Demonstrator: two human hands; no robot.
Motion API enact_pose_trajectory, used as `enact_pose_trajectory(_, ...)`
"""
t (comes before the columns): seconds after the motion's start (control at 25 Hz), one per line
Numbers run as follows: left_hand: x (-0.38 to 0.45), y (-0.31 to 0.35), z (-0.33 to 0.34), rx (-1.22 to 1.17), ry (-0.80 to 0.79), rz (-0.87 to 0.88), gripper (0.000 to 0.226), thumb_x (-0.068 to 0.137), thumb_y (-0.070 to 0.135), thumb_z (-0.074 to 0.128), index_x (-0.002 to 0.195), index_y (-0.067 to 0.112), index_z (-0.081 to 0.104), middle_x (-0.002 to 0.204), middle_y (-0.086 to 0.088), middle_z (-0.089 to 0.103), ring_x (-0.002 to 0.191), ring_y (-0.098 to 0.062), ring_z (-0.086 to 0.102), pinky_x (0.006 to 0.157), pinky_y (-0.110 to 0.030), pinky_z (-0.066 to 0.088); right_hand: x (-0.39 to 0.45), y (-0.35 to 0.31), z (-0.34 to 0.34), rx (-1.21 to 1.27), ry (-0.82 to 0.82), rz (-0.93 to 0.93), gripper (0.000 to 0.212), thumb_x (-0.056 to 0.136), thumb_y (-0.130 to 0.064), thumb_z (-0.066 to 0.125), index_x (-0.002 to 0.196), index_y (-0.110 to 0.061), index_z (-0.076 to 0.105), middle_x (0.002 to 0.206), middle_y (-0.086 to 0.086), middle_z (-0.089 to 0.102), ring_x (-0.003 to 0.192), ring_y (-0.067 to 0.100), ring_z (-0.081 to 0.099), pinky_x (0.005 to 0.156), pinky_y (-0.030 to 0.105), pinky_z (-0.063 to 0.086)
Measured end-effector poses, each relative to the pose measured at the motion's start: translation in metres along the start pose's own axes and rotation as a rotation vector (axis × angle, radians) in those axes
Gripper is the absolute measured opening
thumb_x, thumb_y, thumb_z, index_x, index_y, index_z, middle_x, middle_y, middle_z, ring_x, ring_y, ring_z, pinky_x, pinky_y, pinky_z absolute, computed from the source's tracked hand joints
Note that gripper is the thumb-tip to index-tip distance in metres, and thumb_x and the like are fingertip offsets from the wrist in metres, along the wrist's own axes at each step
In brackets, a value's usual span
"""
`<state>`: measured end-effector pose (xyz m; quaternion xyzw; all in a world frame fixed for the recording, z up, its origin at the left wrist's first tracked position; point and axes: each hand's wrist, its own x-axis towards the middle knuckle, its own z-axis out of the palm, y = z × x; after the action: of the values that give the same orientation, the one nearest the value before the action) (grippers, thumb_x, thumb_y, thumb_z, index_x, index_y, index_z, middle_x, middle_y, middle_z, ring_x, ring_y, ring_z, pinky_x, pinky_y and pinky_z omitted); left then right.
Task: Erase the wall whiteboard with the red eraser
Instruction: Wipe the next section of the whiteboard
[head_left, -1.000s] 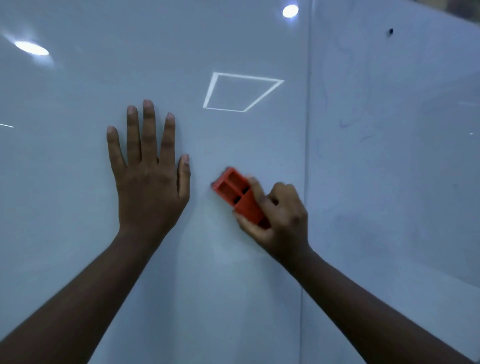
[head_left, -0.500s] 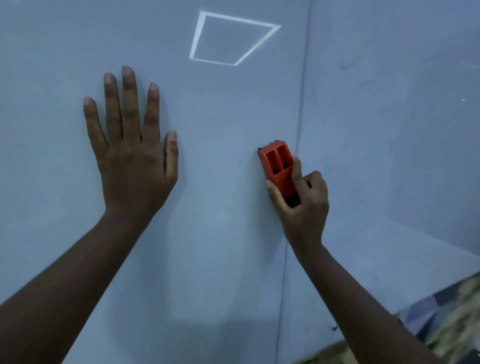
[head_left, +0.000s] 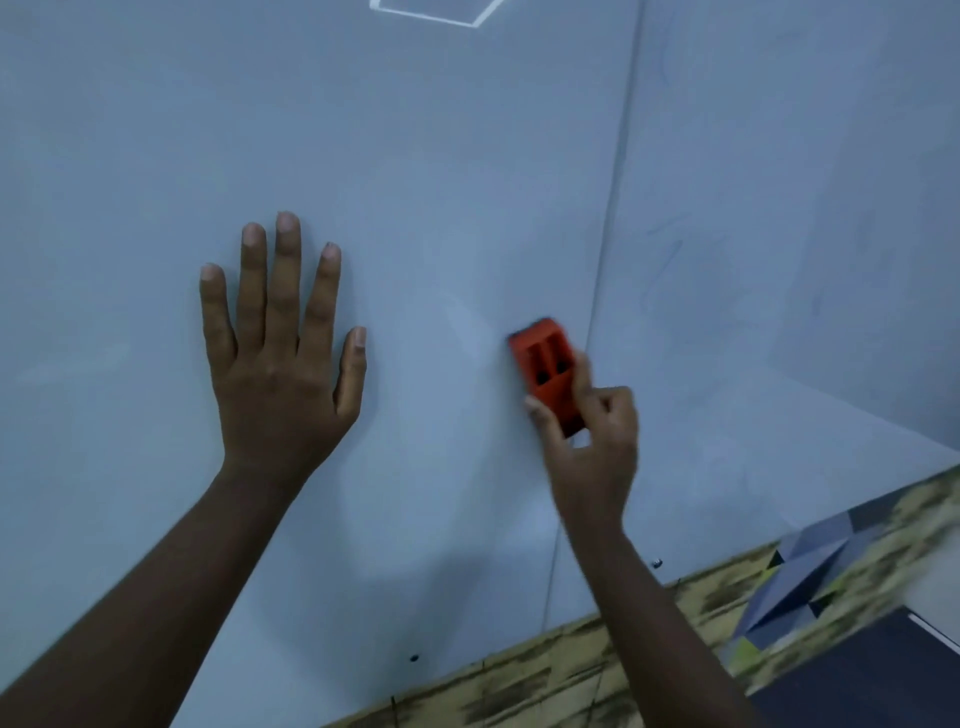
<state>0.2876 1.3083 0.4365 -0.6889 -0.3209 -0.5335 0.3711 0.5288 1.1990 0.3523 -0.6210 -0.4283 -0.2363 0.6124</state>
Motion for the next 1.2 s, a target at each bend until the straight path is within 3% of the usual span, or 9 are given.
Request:
enact_pose_trajectory(0.08,-0.015,0.002,0.001,0.016,-0.012,0.0,0.065,0.111,0.031,0.05,0.167,0.008,0.026,0.172,-0.022,0.02,0.159,-0.044,0.021,0.132,-0.056,0.006,-0.004,0.018,-0.008,0.103,-0.012,0.159,0.069,0.088,-0.047,0.076,0.151,-0.038,0.048,0.099,-0.004,0.047,0.088,0.018,0.056,0.082,0.039,0.056)
enact_pose_trajectory(0.32,-0.028,0.007,0.005,0.034,-0.026,-0.021,0.065,0.11,0.033,0.047,0.167,0.009,0.027,0.171,-0.023,0.021,0.159,-0.045,0.022,0.13,-0.059,0.007,-0.061,0.015,0.019,0.132,-0.011,0.221,0.072,0.089,-0.042,0.076,0.153,-0.036,0.044,0.102,-0.001,0.046,0.092,0.024,0.052,0.082,0.043,0.054)
enact_pose_trajectory(0.4,-0.033,0.01,0.006,0.037,-0.023,-0.027,0.064,0.11,0.032,0.047,0.167,0.009,0.027,0.171,-0.023,0.023,0.159,-0.045,0.023,0.13,-0.059,0.008,-0.107,0.003,0.036,0.084,-0.101,0.168,0.075,0.089,-0.045,0.072,0.156,-0.041,0.039,0.106,0.001,0.047,0.094,0.024,0.051,0.079,0.044,0.051)
enact_pose_trajectory(0.56,-0.041,0.012,0.008,0.035,-0.011,-0.037,0.064,0.11,0.032,0.048,0.167,0.009,0.028,0.171,-0.023,0.025,0.158,-0.044,0.023,0.131,-0.057,0.005,-0.198,-0.009,0.051,-0.153,-0.384,-0.176,0.063,0.092,-0.056,0.066,0.149,-0.044,0.043,0.108,0.004,0.054,0.095,0.026,0.056,0.075,0.044,0.049)
enact_pose_trajectory(0.64,-0.046,0.011,0.008,0.034,-0.013,-0.025,0.065,0.11,0.032,0.049,0.167,0.009,0.027,0.17,-0.024,0.025,0.159,-0.043,0.021,0.131,-0.055,0.002,-0.203,-0.002,0.049,-0.144,-0.403,-0.166,0.06,0.092,-0.055,0.068,0.147,-0.042,0.049,0.114,0.003,0.055,0.1,0.024,0.057,0.079,0.042,0.051)
enact_pose_trajectory(0.72,-0.055,0.01,0.009,0.011,-0.028,-0.017,0.067,0.109,0.031,0.05,0.167,0.009,0.026,0.171,-0.024,0.024,0.162,-0.038,0.013,0.132,-0.054,0.0,-0.193,0.011,0.043,-0.056,-0.317,0.035,0.064,0.087,-0.05,0.073,0.147,-0.041,0.052,0.118,-0.003,0.052,0.103,0.018,0.057,0.083,0.033,0.052)
enact_pose_trajectory(0.88,-0.079,0.013,0.011,0.014,-0.064,-0.009,0.069,0.108,0.031,0.052,0.168,0.01,0.023,0.172,-0.024,0.02,0.165,-0.032,-0.001,0.131,-0.057,-0.002,-0.162,0.044,0.02,0.266,-0.006,0.706,0.067,0.089,-0.04,0.078,0.149,-0.032,0.051,0.106,-0.003,0.055,0.099,0.005,0.062,0.085,0.027,0.06)
enact_pose_trajectory(1.08,-0.1,0.023,0.017,0.042,-0.091,0.0,0.07,0.107,0.031,0.053,0.168,0.011,0.025,0.169,-0.027,0.026,0.157,-0.046,0.014,0.129,-0.061,0.0,-0.173,0.065,0.021,0.461,0.077,1.057,0.043,0.092,-0.042,0.076,0.13,-0.051,0.059,0.105,-0.004,0.075,0.092,0.006,0.072,0.087,0.047,0.063)
enact_pose_trajectory(1.2,-0.108,0.026,0.018,0.044,-0.097,-0.003,0.069,0.107,0.033,0.053,0.168,0.012,0.026,0.169,-0.025,0.025,0.156,-0.045,0.016,0.129,-0.061,0.001,-0.217,0.055,0.038,0.497,0.044,1.279,0.036,0.094,-0.038,0.074,0.128,-0.034,0.064,0.106,-0.004,0.074,0.098,0.021,0.073,0.083,0.052,0.063)
